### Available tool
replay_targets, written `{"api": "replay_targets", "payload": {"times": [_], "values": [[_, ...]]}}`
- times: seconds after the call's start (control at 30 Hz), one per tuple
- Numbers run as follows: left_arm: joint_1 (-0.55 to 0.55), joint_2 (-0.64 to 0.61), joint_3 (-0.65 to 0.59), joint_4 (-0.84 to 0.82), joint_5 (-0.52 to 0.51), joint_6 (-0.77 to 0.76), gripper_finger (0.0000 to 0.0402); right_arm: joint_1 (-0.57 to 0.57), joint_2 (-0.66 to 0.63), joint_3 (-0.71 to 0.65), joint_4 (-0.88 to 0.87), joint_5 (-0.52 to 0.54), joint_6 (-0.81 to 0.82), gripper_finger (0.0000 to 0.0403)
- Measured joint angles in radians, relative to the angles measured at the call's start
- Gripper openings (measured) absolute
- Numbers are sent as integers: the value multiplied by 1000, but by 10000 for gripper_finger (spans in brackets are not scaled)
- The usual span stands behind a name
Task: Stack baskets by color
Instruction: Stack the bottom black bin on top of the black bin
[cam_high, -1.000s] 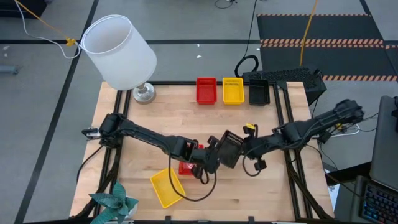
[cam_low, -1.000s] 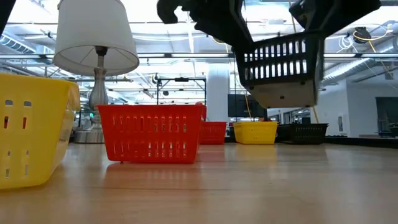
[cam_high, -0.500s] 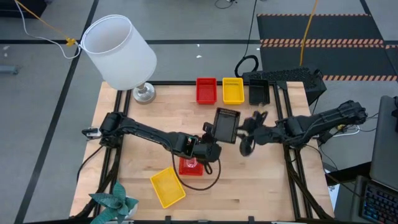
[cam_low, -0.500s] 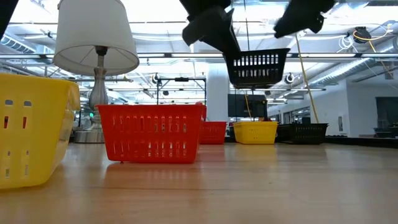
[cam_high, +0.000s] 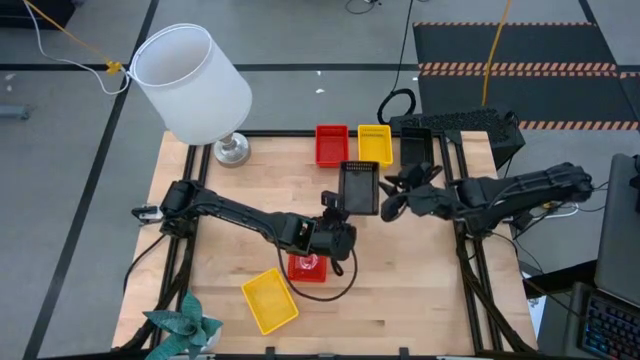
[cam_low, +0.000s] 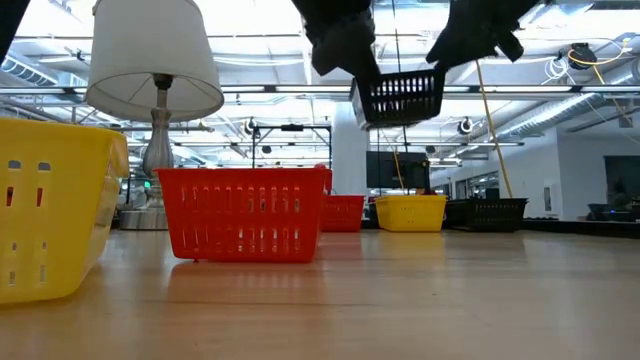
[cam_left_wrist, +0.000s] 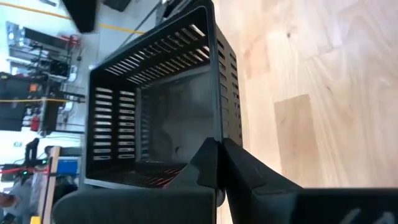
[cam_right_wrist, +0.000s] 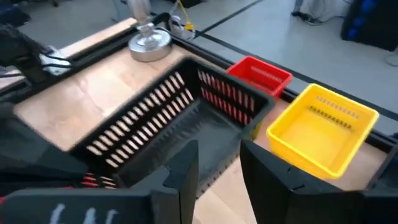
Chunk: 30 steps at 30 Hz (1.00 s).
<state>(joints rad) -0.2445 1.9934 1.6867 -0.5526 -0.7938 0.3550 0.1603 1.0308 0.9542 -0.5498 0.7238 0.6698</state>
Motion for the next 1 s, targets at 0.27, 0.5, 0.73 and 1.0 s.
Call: {"api": "replay_targets", "payload": {"times": [0.27, 0.5, 0.73, 1.0], "values": [[0, 0, 0, 33, -50, 12, 7, -43, -1, -42, 73, -19, 4, 114], [0, 22, -1, 26, -72, 50, 13, -74, 0, -105, 247, -42, -58, 114], [1, 44, 0, 56, -110, 81, 13, -108, 0, -106, 231, -105, -3, 114], [2, 50, -1, 55, -129, 90, 8, -116, -1, -106, 226, -124, 5, 114]]}}
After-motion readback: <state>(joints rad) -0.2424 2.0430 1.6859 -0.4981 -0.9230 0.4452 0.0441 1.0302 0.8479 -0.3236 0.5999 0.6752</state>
